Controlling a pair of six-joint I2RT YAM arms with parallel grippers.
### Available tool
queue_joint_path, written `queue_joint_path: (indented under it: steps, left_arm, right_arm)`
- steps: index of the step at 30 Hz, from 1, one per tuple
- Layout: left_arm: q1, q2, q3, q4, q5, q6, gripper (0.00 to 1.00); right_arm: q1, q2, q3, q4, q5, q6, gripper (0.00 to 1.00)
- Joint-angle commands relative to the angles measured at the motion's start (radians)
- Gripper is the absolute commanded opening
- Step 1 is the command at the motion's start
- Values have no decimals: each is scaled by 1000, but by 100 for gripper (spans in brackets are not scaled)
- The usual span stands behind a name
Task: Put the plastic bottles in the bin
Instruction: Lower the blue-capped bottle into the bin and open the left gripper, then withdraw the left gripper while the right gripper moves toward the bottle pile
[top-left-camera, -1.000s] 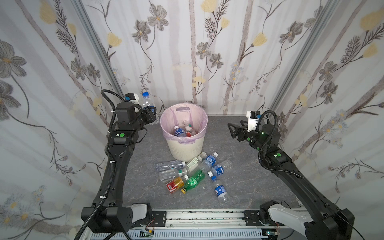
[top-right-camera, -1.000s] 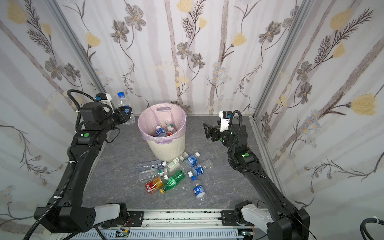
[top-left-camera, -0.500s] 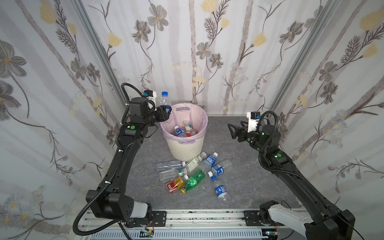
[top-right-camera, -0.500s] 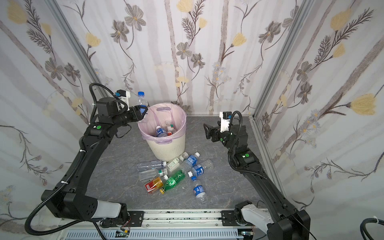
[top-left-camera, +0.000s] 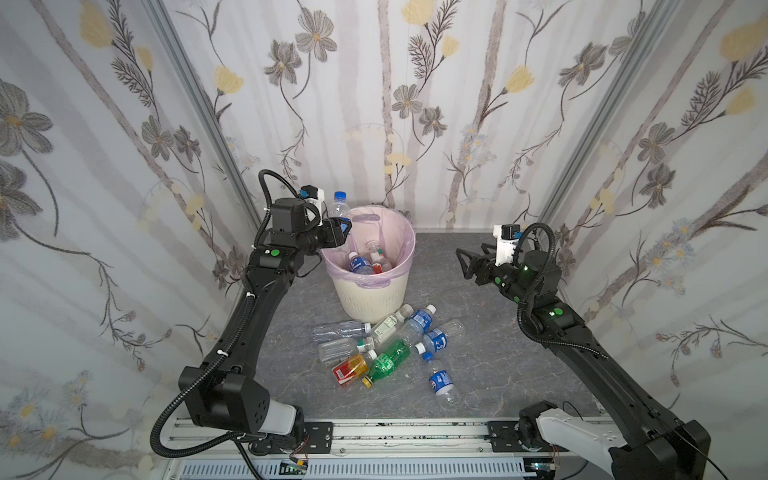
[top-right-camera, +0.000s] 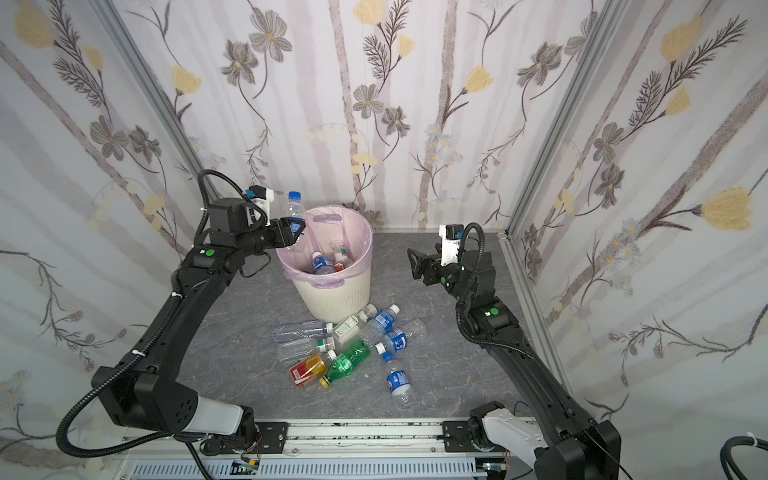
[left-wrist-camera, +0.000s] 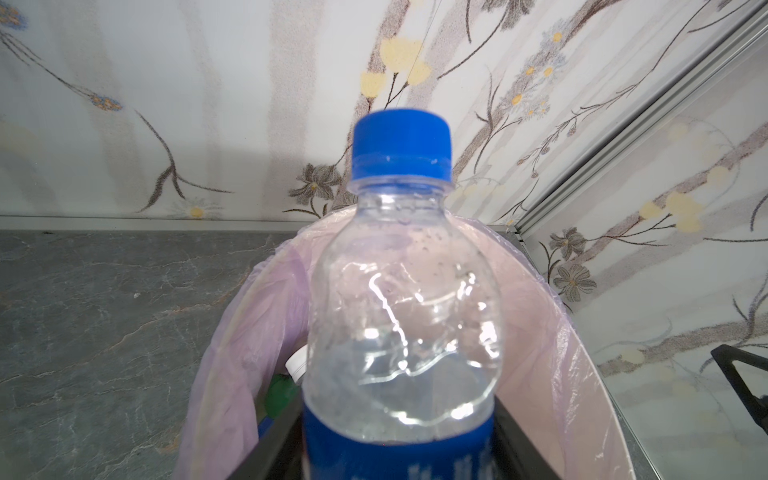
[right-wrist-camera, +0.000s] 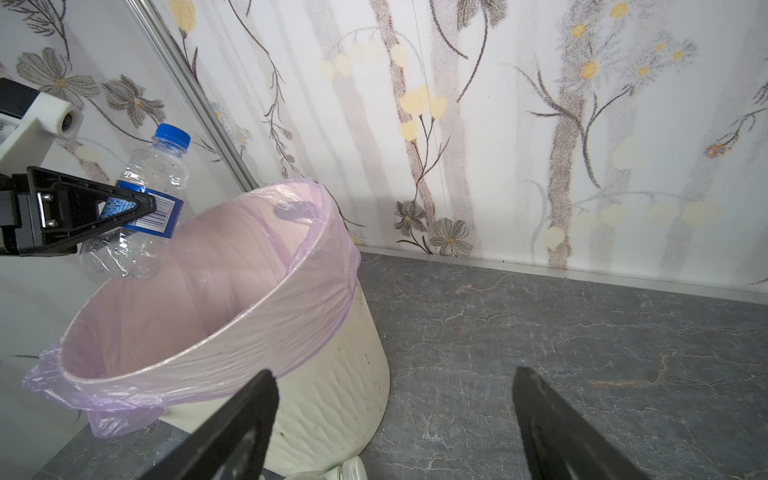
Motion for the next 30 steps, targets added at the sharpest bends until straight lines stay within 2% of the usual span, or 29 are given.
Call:
queue_joint_path:
  steps: [1,4,9,13,21,30]
  left_arm:
    - [0,3,-19,25,-1,10,56]
    - [0,-1,-41,25,-15,8,57]
    - [0,-13,-68,26,-43,1,68]
    - [-1,-22,-80,29,-63,-5,72]
    - [0,-46,-87,35,-83,-11,73]
    - [0,-140,-139,37,-198,-10,77]
  right_arm:
    - [-1,-6,0,10,8,0,89]
    - [0,-9,1,4,11,-4,89]
    - [0,-12,2,-3,17,-7,89]
    - [-1,-13,4,-17,27,-11,89]
    - [0,-24,9,-51,35,-23,89]
    - [2,-43,-49,-148,38,-43,88]
